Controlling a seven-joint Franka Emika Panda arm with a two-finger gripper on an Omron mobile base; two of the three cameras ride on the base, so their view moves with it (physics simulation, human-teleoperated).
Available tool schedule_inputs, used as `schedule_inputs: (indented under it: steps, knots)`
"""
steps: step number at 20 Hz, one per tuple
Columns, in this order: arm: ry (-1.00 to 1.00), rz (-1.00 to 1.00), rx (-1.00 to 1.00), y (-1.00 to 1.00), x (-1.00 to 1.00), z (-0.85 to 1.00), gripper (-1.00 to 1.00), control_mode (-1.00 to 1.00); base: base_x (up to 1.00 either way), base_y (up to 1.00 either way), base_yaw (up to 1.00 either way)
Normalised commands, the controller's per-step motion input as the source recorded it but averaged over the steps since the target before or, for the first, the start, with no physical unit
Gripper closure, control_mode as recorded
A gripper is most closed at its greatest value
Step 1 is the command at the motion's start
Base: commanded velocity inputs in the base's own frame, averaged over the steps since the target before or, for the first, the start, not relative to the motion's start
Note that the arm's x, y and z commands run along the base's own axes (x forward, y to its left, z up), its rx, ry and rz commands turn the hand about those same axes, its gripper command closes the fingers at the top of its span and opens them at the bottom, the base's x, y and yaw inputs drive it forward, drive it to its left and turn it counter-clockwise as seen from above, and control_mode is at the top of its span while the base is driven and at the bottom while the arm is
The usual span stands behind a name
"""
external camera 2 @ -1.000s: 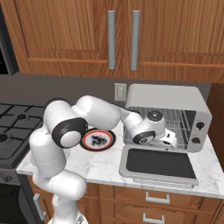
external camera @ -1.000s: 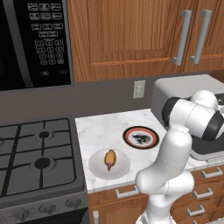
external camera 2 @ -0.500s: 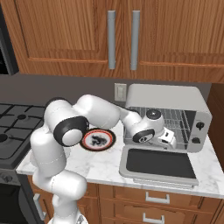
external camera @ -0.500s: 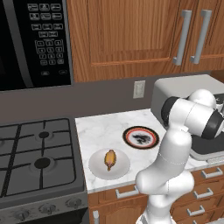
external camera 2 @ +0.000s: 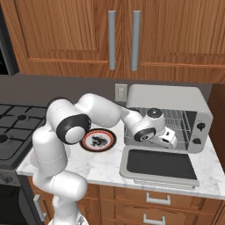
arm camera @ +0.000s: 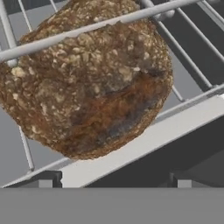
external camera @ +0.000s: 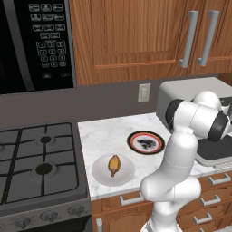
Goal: Open the toaster oven door. Place the bread on the bottom rack in the toaster oven and place the chicken drumstick on the top rack.
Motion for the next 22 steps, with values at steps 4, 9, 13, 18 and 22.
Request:
schedule_inputs:
  steps: [4, 9, 13, 18, 22]
  knots:
    - [0.0, 0.0, 0.0, -0.08, -0.21, 0.15, -1.0, -1.0, 0.0, 0.0, 0.0]
    - [0.0, -0.01, 0.02, -0.1, -0.3, 0.34, -1.0, -1.0, 0.0, 0.0, 0.0]
    - [-0.01, -0.03, 0.03, 0.0, -0.04, 0.49, -1.0, -1.0, 0.0, 0.0, 0.0]
    - [-0.03, -0.06, 0.03, 0.0, 0.0, 0.48, -1.0, -1.0, 0.0, 0.0, 0.0]
    - [-0.04, -0.15, 0.05, 0.03, -0.01, 0.38, -1.0, -1.0, 0.0, 0.0, 0.0]
